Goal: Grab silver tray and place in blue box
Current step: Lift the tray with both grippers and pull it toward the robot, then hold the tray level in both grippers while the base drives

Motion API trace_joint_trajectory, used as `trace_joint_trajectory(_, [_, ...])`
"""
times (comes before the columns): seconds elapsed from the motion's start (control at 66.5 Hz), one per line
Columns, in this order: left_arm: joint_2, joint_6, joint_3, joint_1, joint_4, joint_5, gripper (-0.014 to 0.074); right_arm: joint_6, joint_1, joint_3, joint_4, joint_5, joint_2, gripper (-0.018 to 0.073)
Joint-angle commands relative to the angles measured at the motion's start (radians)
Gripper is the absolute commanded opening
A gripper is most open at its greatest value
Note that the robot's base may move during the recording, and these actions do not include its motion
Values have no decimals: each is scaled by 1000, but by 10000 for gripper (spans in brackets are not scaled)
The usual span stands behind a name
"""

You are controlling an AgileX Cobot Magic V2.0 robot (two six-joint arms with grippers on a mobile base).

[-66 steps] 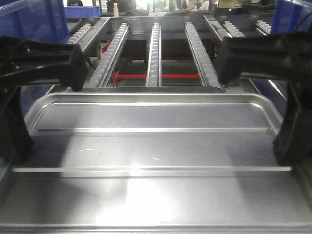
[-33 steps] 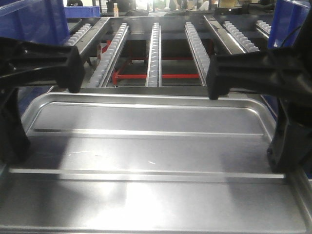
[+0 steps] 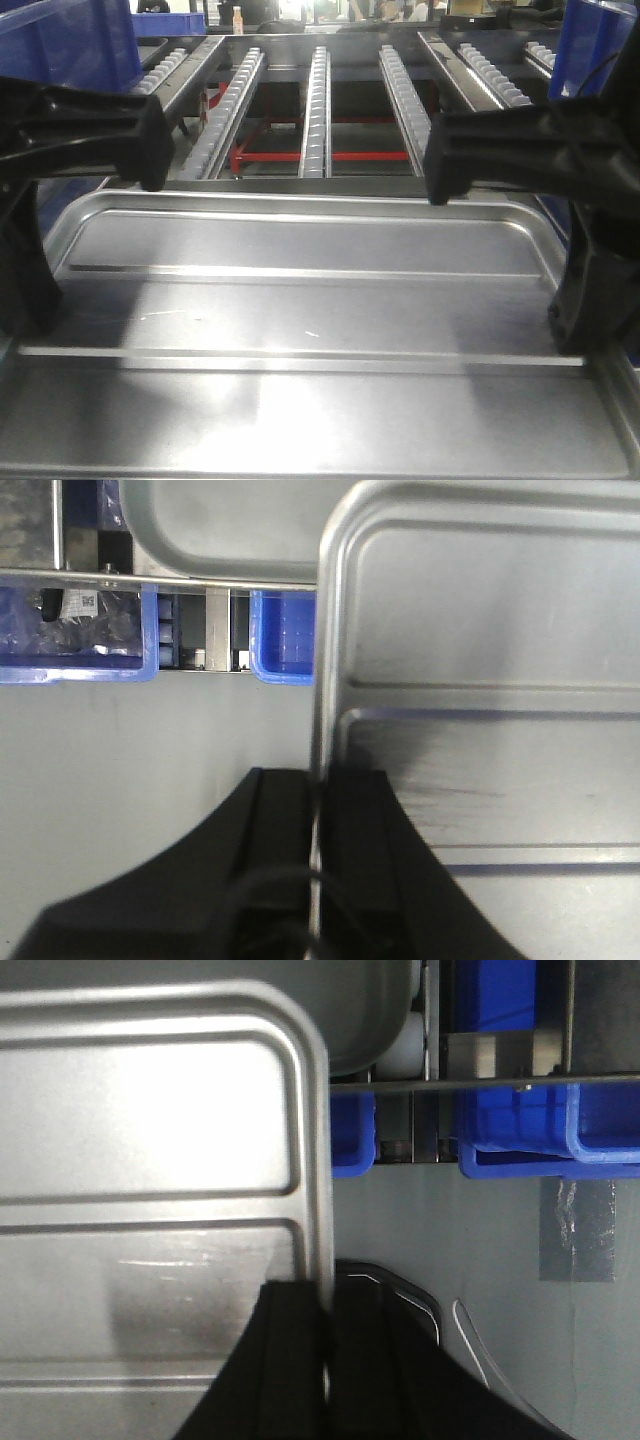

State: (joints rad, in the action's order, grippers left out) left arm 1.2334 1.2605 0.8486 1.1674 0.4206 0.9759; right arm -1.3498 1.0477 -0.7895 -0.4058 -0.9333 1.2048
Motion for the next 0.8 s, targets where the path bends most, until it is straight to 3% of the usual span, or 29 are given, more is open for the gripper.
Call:
trace_joint_trajectory(0.0, [-25,-1,30,3,5,-60,-14,-4,-3,-30,-38,67,-16,55])
trace_joint_trajectory(0.782, [-25,-1,30,3,5,-60,-14,-4,-3,-30,-38,66,-16,55])
